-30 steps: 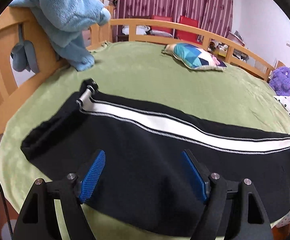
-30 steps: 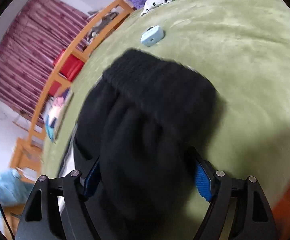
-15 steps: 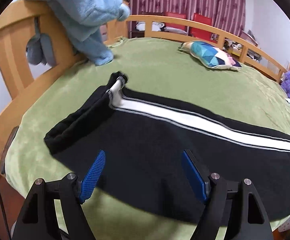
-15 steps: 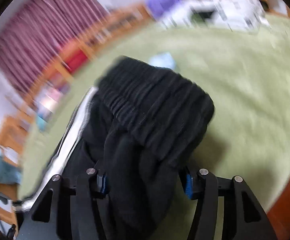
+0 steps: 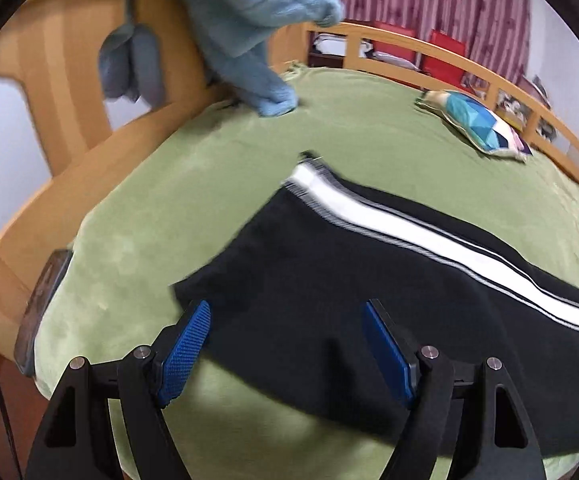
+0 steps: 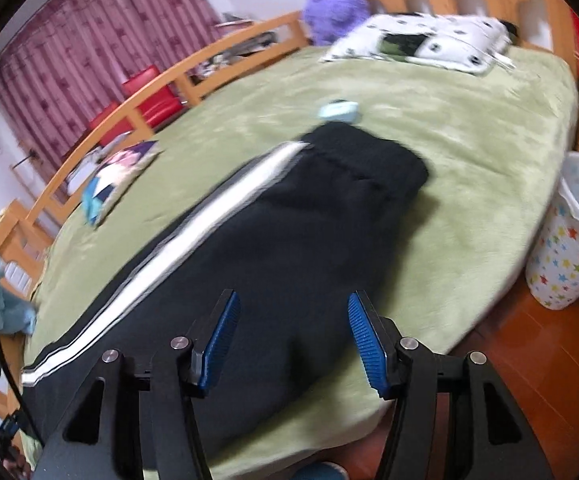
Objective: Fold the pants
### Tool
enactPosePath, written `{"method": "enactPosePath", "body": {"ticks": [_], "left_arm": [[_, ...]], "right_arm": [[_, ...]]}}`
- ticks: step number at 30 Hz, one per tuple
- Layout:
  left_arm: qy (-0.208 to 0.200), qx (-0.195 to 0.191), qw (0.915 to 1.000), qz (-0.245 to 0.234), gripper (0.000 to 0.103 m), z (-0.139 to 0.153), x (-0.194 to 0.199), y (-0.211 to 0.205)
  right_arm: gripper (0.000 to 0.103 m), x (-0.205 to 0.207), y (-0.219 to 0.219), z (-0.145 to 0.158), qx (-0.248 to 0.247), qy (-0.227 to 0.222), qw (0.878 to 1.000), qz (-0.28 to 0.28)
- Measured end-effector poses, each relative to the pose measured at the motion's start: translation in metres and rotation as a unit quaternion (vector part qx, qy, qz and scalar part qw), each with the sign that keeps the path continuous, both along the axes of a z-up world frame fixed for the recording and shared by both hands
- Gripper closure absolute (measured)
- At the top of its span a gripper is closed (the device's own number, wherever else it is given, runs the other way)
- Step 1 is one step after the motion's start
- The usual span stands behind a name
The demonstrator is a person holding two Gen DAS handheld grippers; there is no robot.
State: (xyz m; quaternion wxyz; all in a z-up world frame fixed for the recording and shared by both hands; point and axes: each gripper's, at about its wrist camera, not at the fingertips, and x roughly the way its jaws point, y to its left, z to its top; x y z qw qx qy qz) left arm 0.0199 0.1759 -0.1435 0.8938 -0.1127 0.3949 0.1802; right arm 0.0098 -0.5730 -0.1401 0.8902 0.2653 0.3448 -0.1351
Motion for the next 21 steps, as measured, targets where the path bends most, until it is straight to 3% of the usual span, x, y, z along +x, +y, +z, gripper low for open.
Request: {"method": "enactPosePath", "body": {"ticks": [4,7,11,17,21], "left_arm": [[0.007,-0.039,0.9991,0.018,0.027,-0.02,-0.01,0.027],[0.002,-0.092,0.9956,0.016,0.028,-0.037,-0.013,0.041],[-0.025,-0.146,0.9887,0.024,0.028,-0.05,-0.012,0.054],[-0.049,-0.193,0.9795,0.027,0.03,-0.06,0.015,0.061],[-0.059,-0.202,0.9765,0.047,0.043,-0.064,0.024,0.067]], "right_arm": [[0.046,0.023,0.043,0.008,0.01,-0.017,0.999,0.036],[0.046,0.045,0.072,0.007,0.007,-0.001,0.998,0.065],[0.046,0.064,0.101,0.017,-0.004,0.005,0.996,0.093],[0.046,0.066,0.122,0.022,0.005,0.01,0.994,0.106],[0.046,0.066,0.137,0.022,-0.006,0.014,0.993,0.115]]}}
